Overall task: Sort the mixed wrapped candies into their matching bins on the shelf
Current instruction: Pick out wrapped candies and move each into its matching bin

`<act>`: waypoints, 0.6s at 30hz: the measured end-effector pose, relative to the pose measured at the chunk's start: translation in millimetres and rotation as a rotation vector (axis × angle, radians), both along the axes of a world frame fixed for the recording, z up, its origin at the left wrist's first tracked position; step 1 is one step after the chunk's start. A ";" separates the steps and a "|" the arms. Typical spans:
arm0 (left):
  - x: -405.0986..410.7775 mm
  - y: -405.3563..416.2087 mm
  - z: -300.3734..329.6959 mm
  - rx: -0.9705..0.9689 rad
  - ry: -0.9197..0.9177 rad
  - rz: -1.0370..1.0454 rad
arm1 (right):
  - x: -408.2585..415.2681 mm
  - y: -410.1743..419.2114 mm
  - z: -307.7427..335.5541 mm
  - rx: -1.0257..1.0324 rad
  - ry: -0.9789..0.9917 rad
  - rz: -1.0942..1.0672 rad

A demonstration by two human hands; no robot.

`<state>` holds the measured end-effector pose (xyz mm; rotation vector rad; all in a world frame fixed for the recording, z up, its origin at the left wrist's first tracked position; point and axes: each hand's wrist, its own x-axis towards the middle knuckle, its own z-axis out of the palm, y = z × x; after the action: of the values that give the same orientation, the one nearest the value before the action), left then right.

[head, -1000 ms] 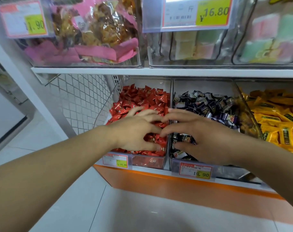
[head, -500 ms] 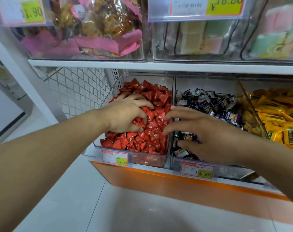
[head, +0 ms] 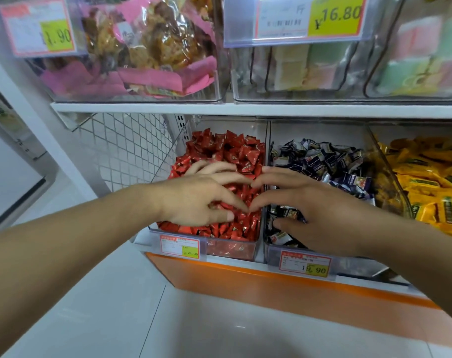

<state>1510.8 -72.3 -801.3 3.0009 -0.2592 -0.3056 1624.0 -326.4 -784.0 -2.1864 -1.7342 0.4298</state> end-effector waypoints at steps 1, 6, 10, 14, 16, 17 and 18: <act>-1.5 0.0 -3.3 0.041 0.040 -0.029 | -0.6 0.2 -0.2 0.004 0.000 -0.003; 10.6 5.6 -17.8 0.246 0.087 -0.078 | -1.0 0.5 -3.2 0.019 -0.007 0.004; 25.5 10.6 -16.2 0.209 0.026 -0.066 | 0.4 -0.2 -5.6 0.029 -0.007 0.000; 29.5 19.4 -14.7 0.198 -0.005 -0.050 | 1.6 -0.1 -5.7 0.031 -0.010 0.006; 29.9 20.0 -15.2 0.197 -0.008 -0.048 | 2.1 -0.5 -5.6 0.031 -0.016 0.013; 29.9 20.5 -14.7 0.190 -0.007 -0.042 | 2.4 -0.9 -5.5 0.030 -0.018 0.016; 29.9 21.7 -13.7 0.179 -0.005 -0.030 | 2.7 -1.0 -5.4 0.026 -0.018 0.016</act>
<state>1540.7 -50.7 -815.0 3.1766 -0.2922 -0.3415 1626.7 -327.4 -789.4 -2.1669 -1.7575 0.3907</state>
